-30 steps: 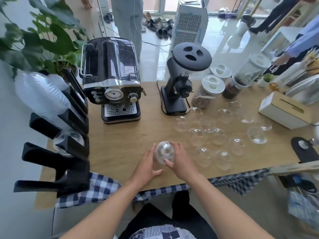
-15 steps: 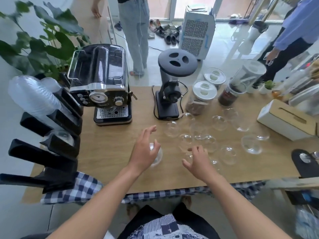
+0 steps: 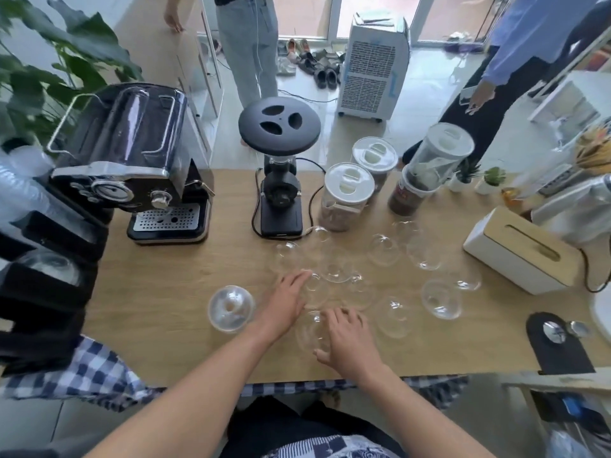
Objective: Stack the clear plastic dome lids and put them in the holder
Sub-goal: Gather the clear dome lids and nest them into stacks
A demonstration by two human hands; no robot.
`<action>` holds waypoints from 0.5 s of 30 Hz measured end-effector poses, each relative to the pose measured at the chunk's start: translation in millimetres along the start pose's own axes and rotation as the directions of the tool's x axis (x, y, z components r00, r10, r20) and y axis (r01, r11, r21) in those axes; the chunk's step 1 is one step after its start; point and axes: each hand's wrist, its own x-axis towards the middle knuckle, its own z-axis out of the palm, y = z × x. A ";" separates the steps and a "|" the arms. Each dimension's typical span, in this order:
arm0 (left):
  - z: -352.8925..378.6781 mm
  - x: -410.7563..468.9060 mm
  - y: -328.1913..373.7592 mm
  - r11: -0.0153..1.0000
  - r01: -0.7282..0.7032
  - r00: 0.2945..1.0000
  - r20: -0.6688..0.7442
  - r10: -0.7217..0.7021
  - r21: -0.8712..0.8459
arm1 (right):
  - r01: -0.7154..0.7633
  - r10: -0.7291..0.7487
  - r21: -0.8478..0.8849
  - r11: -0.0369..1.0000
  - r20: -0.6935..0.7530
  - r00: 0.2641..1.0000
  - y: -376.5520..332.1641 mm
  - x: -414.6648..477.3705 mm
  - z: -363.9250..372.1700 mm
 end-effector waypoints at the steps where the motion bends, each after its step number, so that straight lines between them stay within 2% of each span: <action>1: 0.7 -1.2 1.7 1.000 0.006 1.000 0.002 -0.006 0.008 | 0.015 -0.015 0.013 1.000 0.004 1.000 4.7 -1.2 -2.3; 5: 2.5 -10.6 2.9 0.999 0.030 1.000 -0.009 -0.029 0.023 | 0.065 -0.065 0.059 0.996 -0.009 0.998 29.1 -4.5 -12.1; 11: 4.2 -19.0 -4.2 0.997 0.069 0.996 -0.049 -0.071 -0.034 | 0.065 -0.044 0.140 0.988 -0.147 0.988 43.2 5.5 -18.9; 15: -17.7 -5.9 -13.3 0.988 0.150 0.980 -0.132 -0.151 -0.015 | 0.055 -0.036 0.153 0.987 -0.128 0.991 27.1 19.2 -19.8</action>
